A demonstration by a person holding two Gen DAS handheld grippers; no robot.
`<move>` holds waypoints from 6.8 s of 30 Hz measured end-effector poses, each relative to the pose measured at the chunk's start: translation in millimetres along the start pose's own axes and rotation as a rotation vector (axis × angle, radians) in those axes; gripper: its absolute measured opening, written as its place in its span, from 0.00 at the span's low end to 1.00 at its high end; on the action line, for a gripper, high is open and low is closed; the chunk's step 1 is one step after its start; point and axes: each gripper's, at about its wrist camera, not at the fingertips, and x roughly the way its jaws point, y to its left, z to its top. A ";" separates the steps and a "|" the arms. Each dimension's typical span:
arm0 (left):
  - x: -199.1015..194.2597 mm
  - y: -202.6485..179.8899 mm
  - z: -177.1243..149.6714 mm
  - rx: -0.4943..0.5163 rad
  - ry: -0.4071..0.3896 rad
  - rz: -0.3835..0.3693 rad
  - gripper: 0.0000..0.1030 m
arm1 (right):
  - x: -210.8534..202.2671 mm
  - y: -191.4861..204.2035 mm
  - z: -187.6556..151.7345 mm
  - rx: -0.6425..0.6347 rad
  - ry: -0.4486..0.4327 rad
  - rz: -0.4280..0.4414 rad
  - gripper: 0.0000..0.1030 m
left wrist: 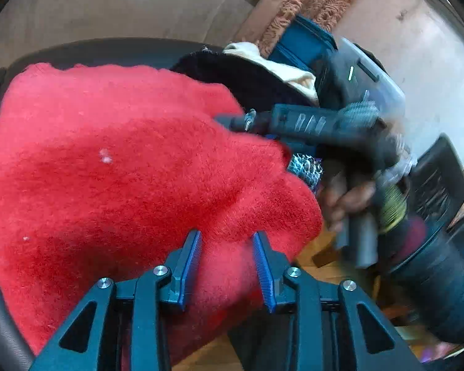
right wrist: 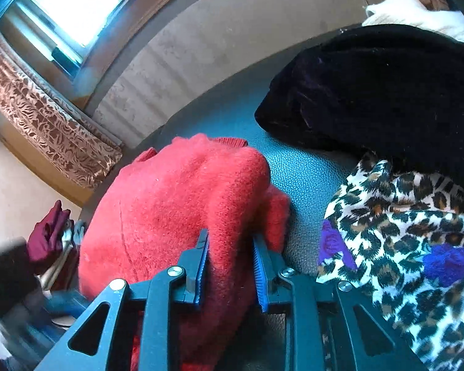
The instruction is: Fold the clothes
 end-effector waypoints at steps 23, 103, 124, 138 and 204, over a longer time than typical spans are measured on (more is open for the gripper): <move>-26.1 78.7 18.6 -0.225 -0.111 -0.083 0.22 | -3.0 75.9 -123.1 -0.373 0.387 0.003 0.07; -78.3 63.2 49.8 -0.170 -0.402 0.233 0.20 | 26.8 45.7 14.5 0.002 -0.256 0.090 1.00; -3.3 97.5 77.4 -0.166 -0.211 0.490 0.17 | 23.4 46.9 16.6 -0.009 -0.262 0.097 1.00; -89.4 127.1 21.6 -0.374 -0.330 0.183 0.39 | -27.9 50.7 42.4 -0.093 -0.113 0.146 1.00; -566.9 354.7 -244.3 -1.148 -1.079 0.650 0.41 | 288.2 684.9 -35.0 -0.935 0.453 0.549 0.68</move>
